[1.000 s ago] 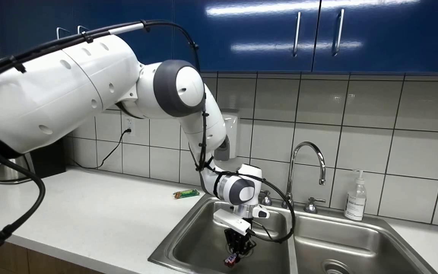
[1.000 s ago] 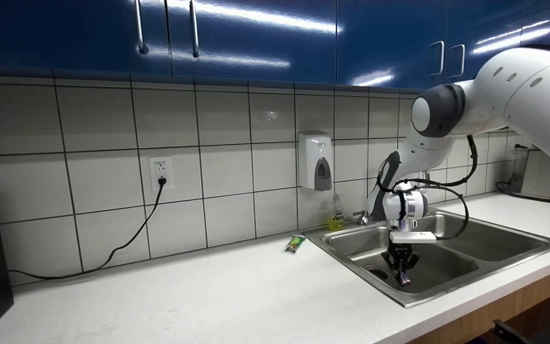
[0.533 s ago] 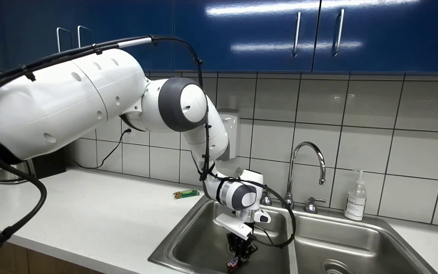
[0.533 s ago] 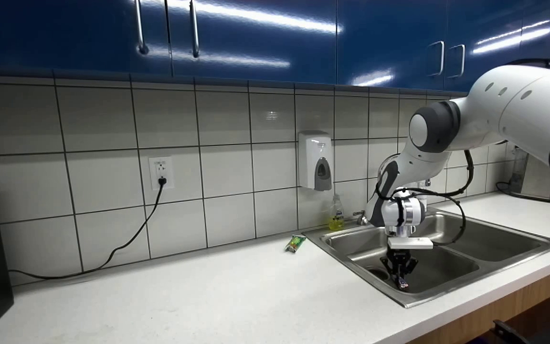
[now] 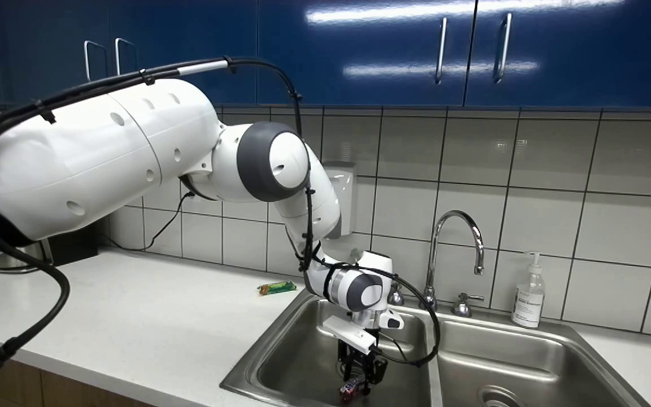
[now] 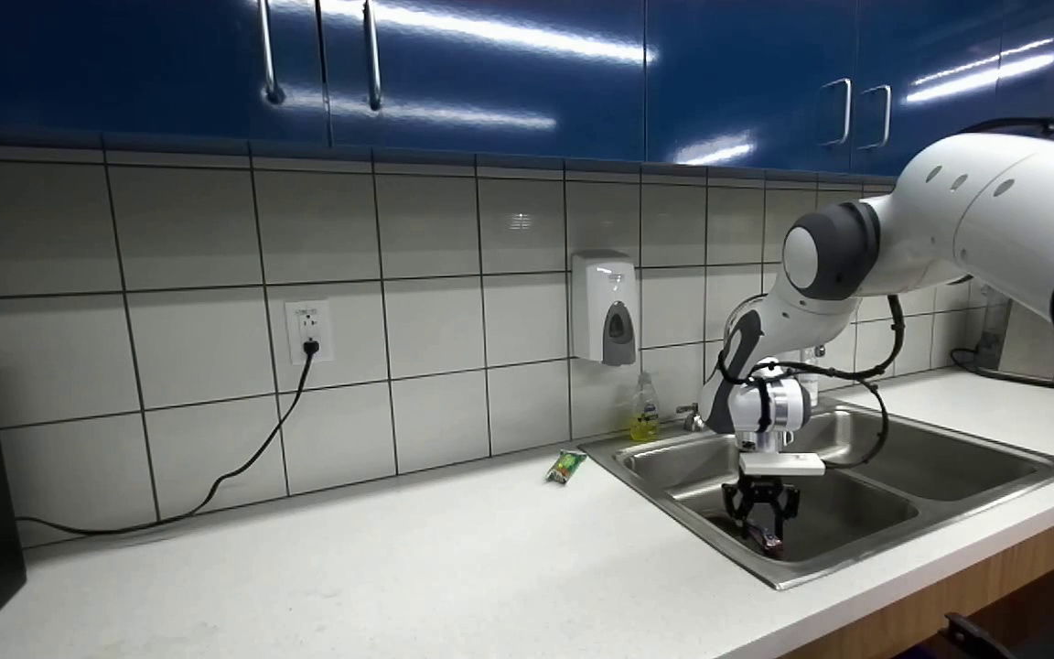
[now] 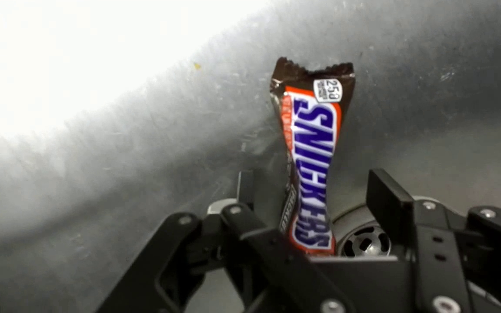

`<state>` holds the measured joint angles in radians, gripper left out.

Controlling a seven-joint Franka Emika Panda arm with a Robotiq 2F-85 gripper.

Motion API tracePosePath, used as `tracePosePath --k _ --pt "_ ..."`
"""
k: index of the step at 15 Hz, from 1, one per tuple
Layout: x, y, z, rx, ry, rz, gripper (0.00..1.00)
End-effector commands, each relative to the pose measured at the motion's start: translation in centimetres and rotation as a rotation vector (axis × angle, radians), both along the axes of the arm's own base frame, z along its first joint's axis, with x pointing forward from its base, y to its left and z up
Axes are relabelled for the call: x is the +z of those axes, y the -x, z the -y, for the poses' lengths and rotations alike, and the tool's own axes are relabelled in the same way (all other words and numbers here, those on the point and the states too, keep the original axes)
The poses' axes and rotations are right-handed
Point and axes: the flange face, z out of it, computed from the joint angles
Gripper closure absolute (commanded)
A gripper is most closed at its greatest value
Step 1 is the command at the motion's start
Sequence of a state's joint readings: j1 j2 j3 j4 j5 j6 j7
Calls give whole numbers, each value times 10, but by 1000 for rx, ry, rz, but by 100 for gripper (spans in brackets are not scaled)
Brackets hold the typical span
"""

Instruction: Pick up the pack of snacks and put it in the sink

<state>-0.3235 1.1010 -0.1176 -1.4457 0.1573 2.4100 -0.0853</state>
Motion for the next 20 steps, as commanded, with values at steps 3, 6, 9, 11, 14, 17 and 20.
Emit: tracePosePath --k 3,6,9,11,14,17,20 --pt "29 -10 -1 -11 0 19 0" --pt "47 -11 -6 4 8 20 0" --pt "64 -7 -15 48 15 -1 0" --pt "76 0 -22 92 17 -22 0" --pt "97 19 -36 155 25 -50 0" --pt "116 42 -52 209 24 -81 0" --pt "128 70 -73 267 18 -121 0"
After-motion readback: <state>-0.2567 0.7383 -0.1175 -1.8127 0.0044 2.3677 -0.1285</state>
